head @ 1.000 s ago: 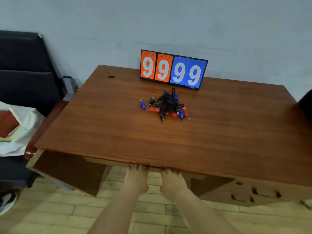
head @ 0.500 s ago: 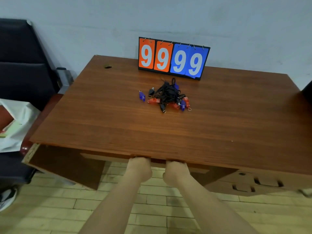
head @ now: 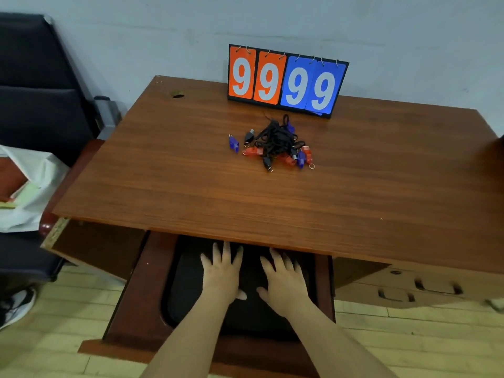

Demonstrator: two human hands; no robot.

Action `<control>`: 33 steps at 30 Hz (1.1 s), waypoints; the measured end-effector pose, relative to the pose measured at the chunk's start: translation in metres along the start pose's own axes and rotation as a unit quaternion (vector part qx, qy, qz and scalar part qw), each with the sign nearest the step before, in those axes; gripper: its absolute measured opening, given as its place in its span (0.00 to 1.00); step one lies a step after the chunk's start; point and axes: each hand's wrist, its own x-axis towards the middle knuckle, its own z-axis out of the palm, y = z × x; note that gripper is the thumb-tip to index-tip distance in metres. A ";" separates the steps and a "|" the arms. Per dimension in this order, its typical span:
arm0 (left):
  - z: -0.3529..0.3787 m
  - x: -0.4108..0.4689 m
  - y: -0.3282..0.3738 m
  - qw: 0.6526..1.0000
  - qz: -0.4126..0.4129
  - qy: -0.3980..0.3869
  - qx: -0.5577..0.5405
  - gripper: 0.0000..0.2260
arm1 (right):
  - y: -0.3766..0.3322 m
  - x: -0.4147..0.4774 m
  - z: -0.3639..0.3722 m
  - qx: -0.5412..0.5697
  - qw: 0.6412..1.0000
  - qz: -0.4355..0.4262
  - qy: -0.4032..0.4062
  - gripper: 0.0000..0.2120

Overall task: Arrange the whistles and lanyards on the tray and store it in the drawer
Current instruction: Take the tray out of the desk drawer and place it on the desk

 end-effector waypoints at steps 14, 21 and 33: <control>0.022 -0.019 0.000 0.992 -0.057 -0.091 -0.069 0.59 | -0.021 -0.014 0.003 -0.042 0.989 0.048 -0.133 0.46; 0.015 -0.022 -0.008 0.993 -0.032 -0.094 -0.064 0.55 | -0.014 -0.015 -0.005 0.011 0.990 0.045 -0.130 0.40; 0.007 -0.027 -0.053 0.898 -0.303 -0.037 -0.318 0.40 | 0.016 -0.036 -0.011 0.177 0.931 0.319 -0.034 0.38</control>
